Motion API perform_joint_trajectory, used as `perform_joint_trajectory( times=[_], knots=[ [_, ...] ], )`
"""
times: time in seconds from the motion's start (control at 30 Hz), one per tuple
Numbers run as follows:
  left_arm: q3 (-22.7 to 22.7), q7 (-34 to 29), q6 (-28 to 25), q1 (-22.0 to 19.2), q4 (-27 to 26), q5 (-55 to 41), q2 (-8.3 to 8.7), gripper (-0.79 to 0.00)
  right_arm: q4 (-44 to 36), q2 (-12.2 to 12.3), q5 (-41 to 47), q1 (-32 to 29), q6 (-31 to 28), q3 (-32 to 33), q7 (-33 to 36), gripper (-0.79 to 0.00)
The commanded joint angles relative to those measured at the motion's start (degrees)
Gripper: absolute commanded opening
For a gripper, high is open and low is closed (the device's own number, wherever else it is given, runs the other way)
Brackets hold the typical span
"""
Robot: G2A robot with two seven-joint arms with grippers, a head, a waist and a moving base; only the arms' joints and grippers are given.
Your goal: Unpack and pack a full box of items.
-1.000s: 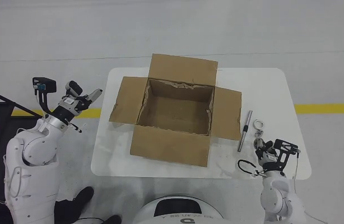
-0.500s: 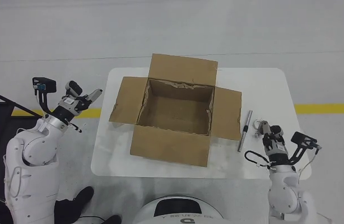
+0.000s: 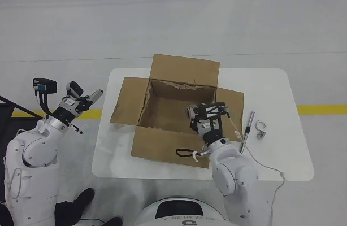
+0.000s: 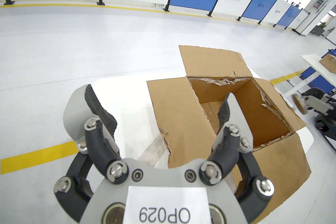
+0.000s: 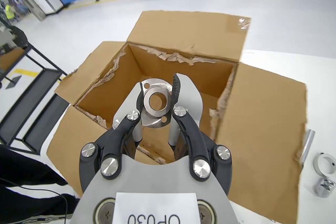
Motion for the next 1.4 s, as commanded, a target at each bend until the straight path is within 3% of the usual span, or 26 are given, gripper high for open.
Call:
perform_joint_trajectory(
  times=[0.0, 0.2, 0.5, 0.57, 0.63, 0.7, 0.73, 0.77, 0.8, 0.9, 1.03, 1.1, 1.27, 1.37],
  knots=[
    [0.0, 0.0, 0.0, 0.0, 0.0, 0.0, 0.00, 0.000, 8.0, -0.7, -2.0, 6.6, 4.1, -3.5, 2.8, -0.785],
    [0.0, 0.0, 0.0, 0.0, 0.0, 0.0, 0.00, 0.000, 29.1, -2.9, -6.4, 21.4, 15.7, -9.1, 8.0, -0.785],
    [0.0, 0.0, 0.0, 0.0, 0.0, 0.0, 0.00, 0.000, 46.5, -5.6, -5.4, 34.3, 20.0, -12.8, 19.9, -0.785],
    [0.0, 0.0, 0.0, 0.0, 0.0, 0.0, 0.00, 0.000, 48.7, -6.0, -5.4, 36.0, 21.2, -13.3, 20.7, -0.730],
    [0.0, 0.0, 0.0, 0.0, 0.0, 0.0, 0.00, 0.000, 50.4, -6.5, -5.3, 37.1, 21.9, -14.0, 21.1, -0.671],
    [0.0, 0.0, 0.0, 0.0, 0.0, 0.0, 0.00, 0.000, 52.1, -7.0, -6.1, 38.1, 23.3, -14.8, 21.1, -0.554],
    [0.0, 0.0, 0.0, 0.0, 0.0, 0.0, 0.00, 0.000, 52.8, -7.2, -5.9, 38.5, 23.7, -15.1, 21.2, -0.431],
    [0.0, 0.0, 0.0, 0.0, 0.0, 0.0, 0.00, 0.000, 53.4, -7.4, -5.6, 39.0, 24.2, -15.2, 21.1, -0.108],
    [0.0, 0.0, 0.0, 0.0, 0.0, 0.0, 0.00, 0.000, 53.8, -7.6, -5.5, 39.2, 24.9, -15.4, 20.8, 0.000],
    [0.0, 0.0, 0.0, 0.0, 0.0, 0.0, 0.00, 0.000, 53.3, -8.0, -4.6, 39.1, 25.4, -15.5, 19.6, 0.000],
    [0.0, 0.0, 0.0, 0.0, 0.0, 0.0, 0.00, 0.000, 47.5, -7.6, -5.7, 35.9, 25.8, -14.3, 16.7, 0.000],
    [0.0, 0.0, 0.0, 0.0, 0.0, 0.0, 0.00, 0.000, 39.7, -6.9, -5.5, 31.8, 24.2, -12.6, 15.1, 0.000],
    [0.0, 0.0, 0.0, 0.0, 0.0, 0.0, 0.00, 0.000, 6.1, -3.3, -5.6, 10.7, 14.7, -2.9, 9.5, 0.000],
    [0.0, 0.0, 0.0, 0.0, 0.0, 0.0, 0.00, 0.000, -10.0, -1.8, 0.5, -3.2, 9.2, 5.6, 1.5, 0.000]
  ],
)
